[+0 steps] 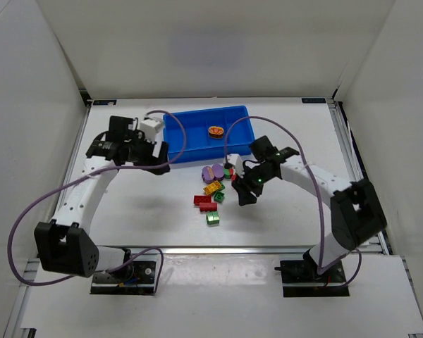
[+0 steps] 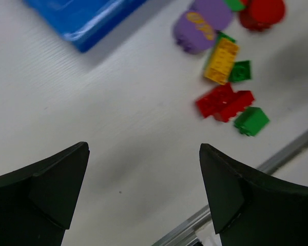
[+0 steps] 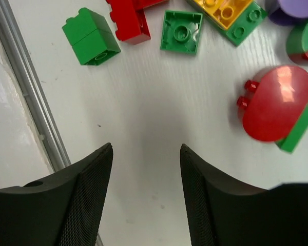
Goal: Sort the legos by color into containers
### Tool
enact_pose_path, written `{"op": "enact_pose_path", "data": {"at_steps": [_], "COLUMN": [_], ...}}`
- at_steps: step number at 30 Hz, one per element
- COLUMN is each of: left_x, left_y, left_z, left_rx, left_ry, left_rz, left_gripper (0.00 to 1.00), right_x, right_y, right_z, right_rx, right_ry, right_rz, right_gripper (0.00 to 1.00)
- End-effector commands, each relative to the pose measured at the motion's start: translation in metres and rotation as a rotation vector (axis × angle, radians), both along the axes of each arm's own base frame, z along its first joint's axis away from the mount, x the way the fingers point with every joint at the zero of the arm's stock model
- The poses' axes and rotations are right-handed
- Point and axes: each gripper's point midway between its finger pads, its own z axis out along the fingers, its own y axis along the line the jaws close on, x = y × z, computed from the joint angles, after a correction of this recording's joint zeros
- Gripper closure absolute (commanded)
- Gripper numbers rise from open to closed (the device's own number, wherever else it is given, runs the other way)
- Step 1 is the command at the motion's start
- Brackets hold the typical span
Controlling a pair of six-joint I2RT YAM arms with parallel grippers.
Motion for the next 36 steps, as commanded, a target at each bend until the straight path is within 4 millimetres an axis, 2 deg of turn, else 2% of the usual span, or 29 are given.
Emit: {"op": "enact_pose_path", "data": {"at_steps": [1, 3, 7, 13, 20, 23, 32, 36], "left_x": [-0.027, -0.029, -0.026, -0.029, -0.029, -0.029, -0.03, -0.032], "left_y": [-0.023, -0.02, -0.01, -0.004, 0.008, 0.011, 0.015, 0.018], "left_z": [0.006, 0.0, -0.003, -0.007, -0.011, -0.012, -0.017, -0.021], "left_rx": [-0.035, -0.019, 0.03, 0.051, 0.108, 0.121, 0.145, 0.158], "left_ry": [0.002, 0.009, 0.001, 0.004, -0.011, -0.015, -0.009, -0.001], "left_rz": [-0.107, -0.1, -0.062, -0.023, 0.004, 0.014, 0.016, 0.023], "left_gripper": [0.01, 0.01, 0.01, 0.01, 0.0, 0.01, 0.0, 0.01], "right_x": [0.01, 0.006, 0.017, 0.031, 0.037, 0.041, 0.054, 0.048], "right_y": [0.001, -0.001, 0.002, 0.027, 0.057, 0.063, 0.077, 0.08], "right_z": [0.035, 0.034, 0.029, 0.018, 0.006, -0.007, -0.02, -0.024], "right_rx": [0.082, 0.085, 0.084, 0.066, 0.048, 0.025, 0.011, 0.01], "right_ry": [-0.151, -0.158, -0.184, -0.243, -0.255, -0.239, -0.217, -0.195], "right_rz": [-0.039, -0.043, -0.083, -0.089, -0.018, -0.009, 0.012, 0.05], "right_gripper": [0.41, 0.41, 0.42, 0.42, 0.43, 0.43, 0.42, 0.42]}}
